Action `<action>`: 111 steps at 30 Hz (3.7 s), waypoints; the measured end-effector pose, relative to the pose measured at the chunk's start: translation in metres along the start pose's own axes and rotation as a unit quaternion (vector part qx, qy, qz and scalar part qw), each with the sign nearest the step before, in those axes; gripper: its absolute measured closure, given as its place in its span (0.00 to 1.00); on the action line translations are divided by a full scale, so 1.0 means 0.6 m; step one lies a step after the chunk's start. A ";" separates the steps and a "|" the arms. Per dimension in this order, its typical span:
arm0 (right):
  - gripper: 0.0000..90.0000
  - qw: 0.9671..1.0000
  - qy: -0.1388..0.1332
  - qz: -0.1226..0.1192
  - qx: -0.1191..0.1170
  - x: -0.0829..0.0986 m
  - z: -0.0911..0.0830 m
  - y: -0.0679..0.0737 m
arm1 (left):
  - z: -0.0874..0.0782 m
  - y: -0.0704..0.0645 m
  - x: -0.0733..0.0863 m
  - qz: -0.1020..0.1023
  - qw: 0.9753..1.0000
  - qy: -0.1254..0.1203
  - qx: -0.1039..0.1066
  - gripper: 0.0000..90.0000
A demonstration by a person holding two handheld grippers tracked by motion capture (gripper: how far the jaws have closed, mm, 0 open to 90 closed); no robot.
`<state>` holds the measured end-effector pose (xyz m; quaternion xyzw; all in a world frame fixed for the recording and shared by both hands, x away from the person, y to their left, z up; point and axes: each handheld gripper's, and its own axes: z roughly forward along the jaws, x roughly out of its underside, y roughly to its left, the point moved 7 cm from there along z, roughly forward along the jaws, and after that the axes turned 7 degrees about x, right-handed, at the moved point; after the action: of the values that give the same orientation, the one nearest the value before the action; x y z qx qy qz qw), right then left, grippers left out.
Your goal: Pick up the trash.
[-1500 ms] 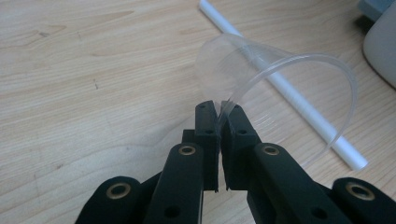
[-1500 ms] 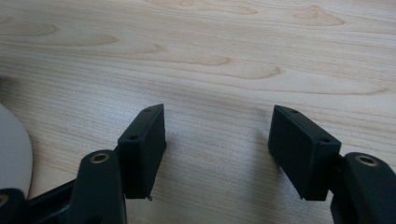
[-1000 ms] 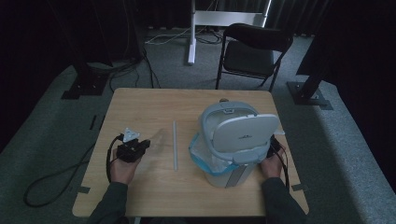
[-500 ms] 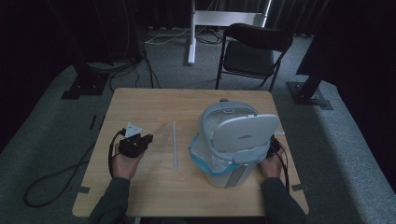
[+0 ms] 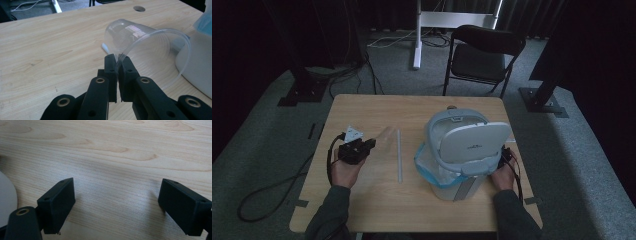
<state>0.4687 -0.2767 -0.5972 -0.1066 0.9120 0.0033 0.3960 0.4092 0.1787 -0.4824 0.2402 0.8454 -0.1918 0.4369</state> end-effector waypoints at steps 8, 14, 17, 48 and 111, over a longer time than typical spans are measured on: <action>0.14 1.000 0.001 0.001 0.001 0.001 0.000 0.000 | -0.003 -0.003 -0.012 0.004 1.000 -0.006 0.004 0.95; 0.14 1.000 0.001 0.003 0.003 0.001 -0.001 0.000 | -0.006 -0.007 -0.023 0.011 1.000 -0.013 0.008 0.95; 0.14 1.000 0.001 0.004 0.005 0.001 -0.001 0.000 | -0.008 -0.008 -0.028 0.013 1.000 -0.016 0.008 0.95; 0.15 1.000 0.000 0.004 0.006 0.002 -0.002 0.001 | -0.010 -0.034 -0.111 0.049 0.997 -0.049 0.032 0.95; 0.15 1.000 0.000 0.003 0.004 0.002 -0.002 0.001 | -0.023 -0.115 -0.202 0.097 0.987 -0.090 0.091 0.95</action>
<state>0.4667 -0.2764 -0.5971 -0.1022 0.9123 0.0004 0.3965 0.4218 0.1013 -0.3663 0.3415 0.7543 -0.2453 0.5043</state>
